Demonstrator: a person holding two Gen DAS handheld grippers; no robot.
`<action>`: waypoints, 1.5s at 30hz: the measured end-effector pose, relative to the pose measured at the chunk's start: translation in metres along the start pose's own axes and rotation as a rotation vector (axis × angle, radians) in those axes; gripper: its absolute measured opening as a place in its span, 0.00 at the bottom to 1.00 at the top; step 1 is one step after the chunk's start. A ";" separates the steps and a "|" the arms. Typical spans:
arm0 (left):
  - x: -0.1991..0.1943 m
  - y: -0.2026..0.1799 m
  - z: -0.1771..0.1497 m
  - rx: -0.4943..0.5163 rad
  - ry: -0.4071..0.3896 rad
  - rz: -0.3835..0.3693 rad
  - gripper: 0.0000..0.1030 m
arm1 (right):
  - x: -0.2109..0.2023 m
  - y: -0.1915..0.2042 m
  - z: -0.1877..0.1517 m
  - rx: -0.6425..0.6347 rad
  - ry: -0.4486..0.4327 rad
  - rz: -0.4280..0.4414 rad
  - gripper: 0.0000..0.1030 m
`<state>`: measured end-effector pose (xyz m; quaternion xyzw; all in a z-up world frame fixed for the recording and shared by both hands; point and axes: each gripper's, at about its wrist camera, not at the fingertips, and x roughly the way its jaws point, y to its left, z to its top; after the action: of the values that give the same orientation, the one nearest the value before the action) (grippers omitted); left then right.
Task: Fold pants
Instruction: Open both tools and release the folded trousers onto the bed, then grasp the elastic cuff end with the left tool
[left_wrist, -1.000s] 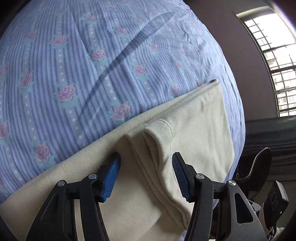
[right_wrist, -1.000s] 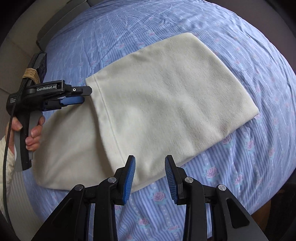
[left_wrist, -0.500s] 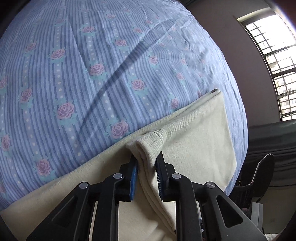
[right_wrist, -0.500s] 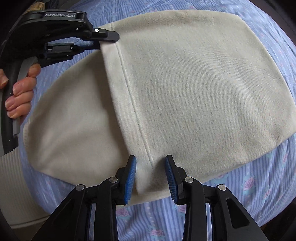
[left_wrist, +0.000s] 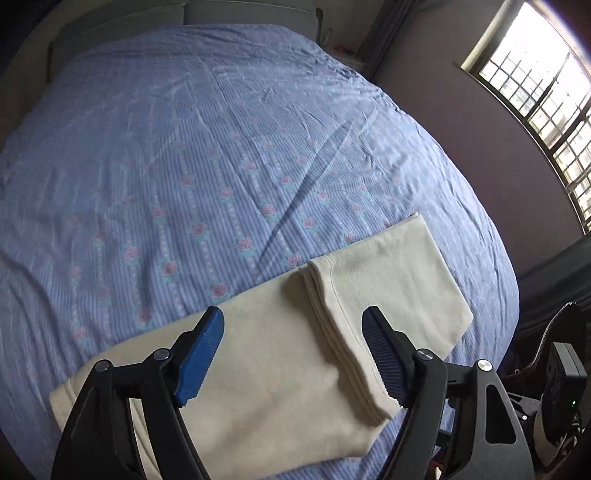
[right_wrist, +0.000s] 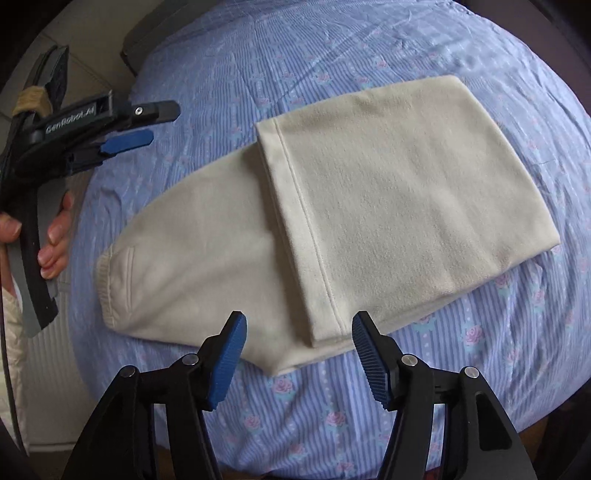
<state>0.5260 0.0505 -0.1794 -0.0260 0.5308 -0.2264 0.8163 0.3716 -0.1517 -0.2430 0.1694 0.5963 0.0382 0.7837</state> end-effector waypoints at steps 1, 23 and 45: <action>-0.017 0.001 -0.012 -0.029 -0.017 0.003 0.78 | -0.012 0.002 -0.002 -0.015 -0.018 0.008 0.61; -0.177 0.072 -0.219 -0.308 -0.103 0.247 0.83 | -0.098 0.103 -0.060 -0.275 -0.126 0.077 0.75; -0.045 0.251 -0.134 -0.240 0.082 -0.100 0.33 | 0.000 0.234 -0.045 -0.153 -0.042 -0.116 0.75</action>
<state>0.4795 0.3194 -0.2701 -0.1406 0.5849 -0.2027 0.7727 0.3623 0.0778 -0.1810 0.0749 0.5840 0.0344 0.8075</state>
